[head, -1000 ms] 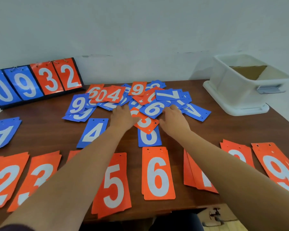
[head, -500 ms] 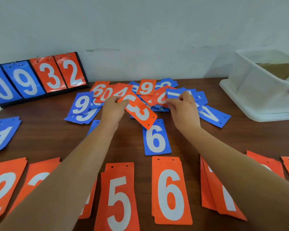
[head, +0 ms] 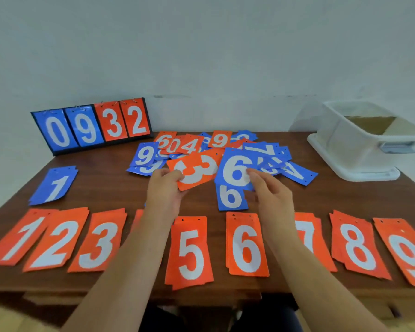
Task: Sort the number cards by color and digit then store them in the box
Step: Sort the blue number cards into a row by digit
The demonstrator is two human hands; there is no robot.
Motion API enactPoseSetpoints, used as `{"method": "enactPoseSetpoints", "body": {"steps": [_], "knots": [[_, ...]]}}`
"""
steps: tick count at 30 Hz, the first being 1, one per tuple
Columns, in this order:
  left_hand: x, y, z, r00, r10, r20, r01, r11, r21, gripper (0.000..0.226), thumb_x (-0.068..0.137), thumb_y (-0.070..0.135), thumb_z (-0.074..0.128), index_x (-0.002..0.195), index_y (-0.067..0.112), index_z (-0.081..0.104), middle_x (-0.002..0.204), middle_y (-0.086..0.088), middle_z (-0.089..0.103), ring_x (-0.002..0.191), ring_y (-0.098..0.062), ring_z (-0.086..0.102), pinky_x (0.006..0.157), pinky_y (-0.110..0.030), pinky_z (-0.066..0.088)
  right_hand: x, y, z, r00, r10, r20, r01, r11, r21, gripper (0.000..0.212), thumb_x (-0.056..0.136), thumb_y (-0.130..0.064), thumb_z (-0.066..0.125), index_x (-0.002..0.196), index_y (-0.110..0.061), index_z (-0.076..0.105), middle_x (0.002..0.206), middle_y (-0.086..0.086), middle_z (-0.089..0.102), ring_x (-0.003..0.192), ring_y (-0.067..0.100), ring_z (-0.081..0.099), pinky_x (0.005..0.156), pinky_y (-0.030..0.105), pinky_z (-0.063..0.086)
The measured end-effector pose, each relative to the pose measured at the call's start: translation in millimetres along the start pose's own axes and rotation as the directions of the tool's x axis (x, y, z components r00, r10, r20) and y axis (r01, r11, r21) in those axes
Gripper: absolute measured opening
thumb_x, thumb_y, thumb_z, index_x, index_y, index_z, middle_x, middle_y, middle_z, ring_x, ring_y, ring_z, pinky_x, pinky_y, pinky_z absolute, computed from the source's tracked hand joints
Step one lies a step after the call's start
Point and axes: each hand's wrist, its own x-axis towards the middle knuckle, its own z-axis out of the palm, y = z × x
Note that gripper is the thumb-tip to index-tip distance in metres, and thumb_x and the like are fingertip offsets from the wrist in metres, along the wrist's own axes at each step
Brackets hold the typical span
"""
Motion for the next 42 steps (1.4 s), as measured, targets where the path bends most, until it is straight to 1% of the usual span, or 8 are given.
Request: {"method": "enactPoseSetpoints", "body": {"steps": [6, 10, 16, 20, 27, 33, 38, 42], "knots": [[-63.8, -36.9, -15.9, 0.997, -0.022, 0.074, 0.024, 1.000, -0.017, 0.061, 0.089, -0.013, 0.056, 0.132, 0.030, 0.055, 0.121, -0.010, 0.064, 0.107, -0.027, 0.068, 0.084, -0.048, 0.059, -42.0, 13.2, -2.9, 0.996, 0.063, -0.060, -0.073, 0.981, -0.180, 0.023, 0.088, -0.025, 0.072, 0.108, -0.030, 0.063, 0.104, -0.013, 0.068, 0.078, -0.001, 0.066, 0.065, 0.029, 0.056], [-106.8, -48.8, -20.9, 0.992, -0.049, 0.117, 0.065, 0.990, -0.129, 0.045, 0.095, -0.008, 0.051, 0.125, 0.024, 0.058, 0.120, -0.008, 0.066, 0.110, -0.024, 0.067, 0.072, -0.038, 0.059, -53.7, 12.7, -3.5, 0.979, 0.180, -0.090, -0.194, 0.964, -0.182, 0.047, 0.083, -0.027, 0.077, 0.123, -0.027, 0.052, 0.106, -0.009, 0.068, 0.082, 0.006, 0.071, 0.064, 0.037, 0.062], [-138.5, -55.9, -26.8, 0.968, -0.157, 0.195, 0.212, 0.929, -0.305, 0.031, 0.096, 0.004, 0.057, 0.124, 0.015, 0.052, 0.114, -0.012, 0.071, 0.104, -0.024, 0.071, 0.081, -0.043, 0.058, -73.0, 15.2, -4.1, 0.975, 0.219, -0.047, -0.223, 0.967, -0.123, 0.021, 0.087, -0.024, 0.073, 0.104, -0.022, 0.060, 0.096, -0.009, 0.073, 0.083, 0.008, 0.072, 0.056, 0.022, 0.055], [-156.8, -60.9, -25.2, 0.955, -0.143, 0.261, 0.171, 0.981, -0.088, 0.017, 0.096, 0.005, 0.057, 0.096, 0.022, 0.057, 0.107, -0.013, 0.072, 0.097, -0.022, 0.072, 0.083, -0.041, 0.057, -80.6, 13.5, -12.2, 0.973, 0.215, -0.082, -0.224, 0.966, -0.129, 0.018, 0.088, -0.025, 0.072, 0.098, -0.027, 0.058, 0.095, -0.010, 0.070, 0.085, 0.009, 0.071, 0.063, 0.030, 0.060], [-153.0, -69.8, -12.7, 0.942, -0.027, 0.335, -0.102, 0.927, 0.361, 0.014, 0.092, 0.037, 0.065, 0.105, 0.032, 0.065, 0.105, 0.007, 0.074, 0.095, -0.010, 0.073, 0.081, -0.038, 0.061, -84.2, 10.6, -40.4, 0.986, 0.153, -0.067, -0.166, 0.945, -0.282, 0.014, 0.090, -0.026, 0.069, 0.098, -0.025, 0.058, 0.101, -0.006, 0.070, 0.093, 0.010, 0.068, 0.072, 0.033, 0.060], [-139.7, -69.5, -11.6, 0.983, -0.058, 0.177, 0.031, 0.988, 0.151, 0.012, 0.094, 0.023, 0.065, 0.106, 0.023, 0.068, 0.099, 0.003, 0.076, 0.095, -0.015, 0.073, 0.086, -0.042, 0.059, -72.5, -3.8, -63.6, 0.962, 0.192, -0.194, -0.235, 0.945, -0.226, 0.006, 0.096, -0.024, 0.060, 0.100, -0.020, 0.059, 0.095, -0.009, 0.065, 0.082, 0.006, 0.063, 0.061, 0.027, 0.053], [-112.9, -54.7, -32.7, 1.000, 0.004, 0.011, -0.006, 0.981, 0.194, 0.007, 0.095, 0.026, 0.064, 0.092, 0.033, 0.065, 0.100, 0.005, 0.071, 0.098, -0.017, 0.068, 0.089, -0.046, 0.057, -33.9, -0.8, -67.7, 0.953, 0.202, -0.224, -0.272, 0.898, -0.346, 0.016, 0.099, -0.023, 0.054, 0.100, -0.009, 0.060, 0.099, 0.007, 0.066, 0.081, 0.015, 0.061, 0.068, 0.036, 0.053], [-98.5, -43.1, -44.7, 0.999, 0.021, -0.029, -0.015, 0.983, 0.182, 0.013, 0.096, 0.027, 0.063, 0.108, 0.026, 0.069, 0.106, 0.002, 0.073, 0.096, -0.019, 0.071, 0.083, -0.045, 0.060, 6.5, 9.2, -42.2, 0.967, 0.199, -0.158, -0.247, 0.878, -0.411, 0.018, 0.093, -0.012, 0.054, 0.079, -0.002, 0.051, 0.074, 0.015, 0.052, 0.063, 0.021, 0.047, 0.053, 0.030, 0.039]]}}
